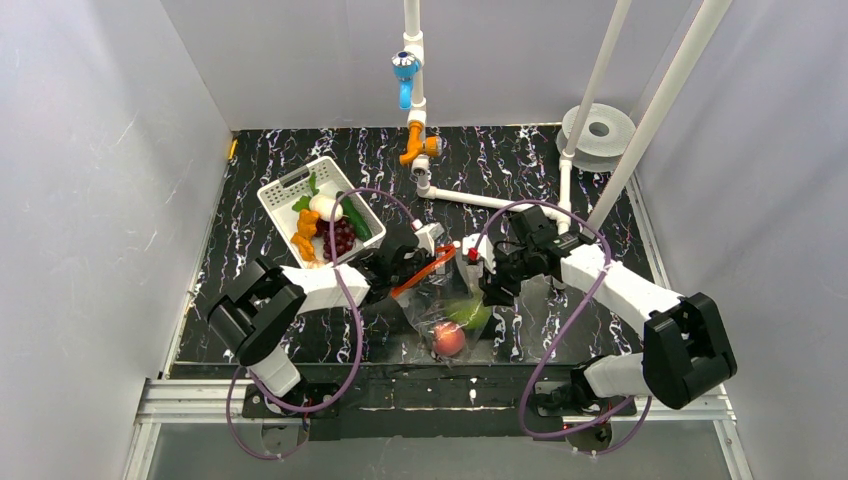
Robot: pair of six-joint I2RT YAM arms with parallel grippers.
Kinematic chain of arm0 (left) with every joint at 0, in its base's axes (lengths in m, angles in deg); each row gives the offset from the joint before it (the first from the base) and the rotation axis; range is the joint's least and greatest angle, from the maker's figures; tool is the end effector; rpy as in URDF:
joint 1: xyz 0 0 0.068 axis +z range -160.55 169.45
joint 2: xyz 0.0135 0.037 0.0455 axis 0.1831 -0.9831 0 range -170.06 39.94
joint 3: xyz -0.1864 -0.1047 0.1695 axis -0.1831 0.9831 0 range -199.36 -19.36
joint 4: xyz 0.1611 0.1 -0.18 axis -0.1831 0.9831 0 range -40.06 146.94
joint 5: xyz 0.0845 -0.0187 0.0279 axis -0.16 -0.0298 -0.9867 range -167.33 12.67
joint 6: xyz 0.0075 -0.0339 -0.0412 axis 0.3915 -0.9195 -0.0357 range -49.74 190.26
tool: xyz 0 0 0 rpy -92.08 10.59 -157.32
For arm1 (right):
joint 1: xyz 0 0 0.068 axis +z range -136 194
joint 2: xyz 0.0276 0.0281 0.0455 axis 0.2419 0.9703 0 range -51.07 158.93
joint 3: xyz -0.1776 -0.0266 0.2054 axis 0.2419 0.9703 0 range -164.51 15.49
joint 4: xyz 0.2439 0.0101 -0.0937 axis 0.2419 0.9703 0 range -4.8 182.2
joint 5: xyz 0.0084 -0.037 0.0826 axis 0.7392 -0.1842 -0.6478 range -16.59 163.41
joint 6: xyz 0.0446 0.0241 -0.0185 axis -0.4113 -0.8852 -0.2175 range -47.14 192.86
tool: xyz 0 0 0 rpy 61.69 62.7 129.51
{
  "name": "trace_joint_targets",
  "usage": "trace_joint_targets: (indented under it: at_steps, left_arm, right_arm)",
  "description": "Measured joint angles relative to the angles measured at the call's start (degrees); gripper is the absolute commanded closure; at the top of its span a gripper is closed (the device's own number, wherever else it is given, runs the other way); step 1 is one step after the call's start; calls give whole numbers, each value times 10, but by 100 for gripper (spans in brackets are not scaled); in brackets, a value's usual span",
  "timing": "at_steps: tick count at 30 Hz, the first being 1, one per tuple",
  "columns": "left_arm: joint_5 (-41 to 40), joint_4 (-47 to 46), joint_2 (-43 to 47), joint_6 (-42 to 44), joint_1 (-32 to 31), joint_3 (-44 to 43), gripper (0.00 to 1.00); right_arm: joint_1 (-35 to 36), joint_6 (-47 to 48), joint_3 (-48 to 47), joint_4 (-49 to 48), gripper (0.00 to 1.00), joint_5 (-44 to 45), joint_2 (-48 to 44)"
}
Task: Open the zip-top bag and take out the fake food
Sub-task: Pick up the fake vegetable from the zipper food storage bag.
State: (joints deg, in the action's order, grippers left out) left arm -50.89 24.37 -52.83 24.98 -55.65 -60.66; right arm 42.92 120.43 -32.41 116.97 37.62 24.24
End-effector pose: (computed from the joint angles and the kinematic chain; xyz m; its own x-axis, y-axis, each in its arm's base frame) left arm 0.2201 -0.2432 0.1767 -0.8685 -0.0298 -0.4947 0.4260 0.4650 -0.7760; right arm 0.2095 0.1397 0.2210 -0.0240 -0.6973 -0.7163 -0.9964 0.0746 -0.0392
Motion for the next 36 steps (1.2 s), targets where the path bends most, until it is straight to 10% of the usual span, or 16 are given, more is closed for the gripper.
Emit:
trace_joint_targets:
  at_steps: [10, 12, 14, 16, 23, 32, 36]
  left_arm:
    - [-5, 72, -40, 22, -16, -56, 22]
    - [-5, 73, -41, 21, -16, -57, 32]
    - [-5, 72, -41, 17, -16, -57, 64]
    - [-5, 70, -43, 4, -17, -57, 66]
    - [2, 53, -53, -38, -17, -57, 100]
    - [-36, 85, 7, -21, -20, -24, 100]
    - [-87, 93, 78, -2, -19, 0, 100]
  right_arm:
    - [24, -43, 0, -8, 83, 31, 17]
    - [24, -42, 0, -11, 89, 37, 17]
    - [23, -40, 0, -15, 90, 42, 17]
    - [23, -37, 0, -18, 89, 44, 19]
    - [23, -27, -1, -19, 69, 52, 21]
    - [23, -21, -3, -38, 5, 43, 18]
    - [22, -24, -3, -30, 2, 19, 15]
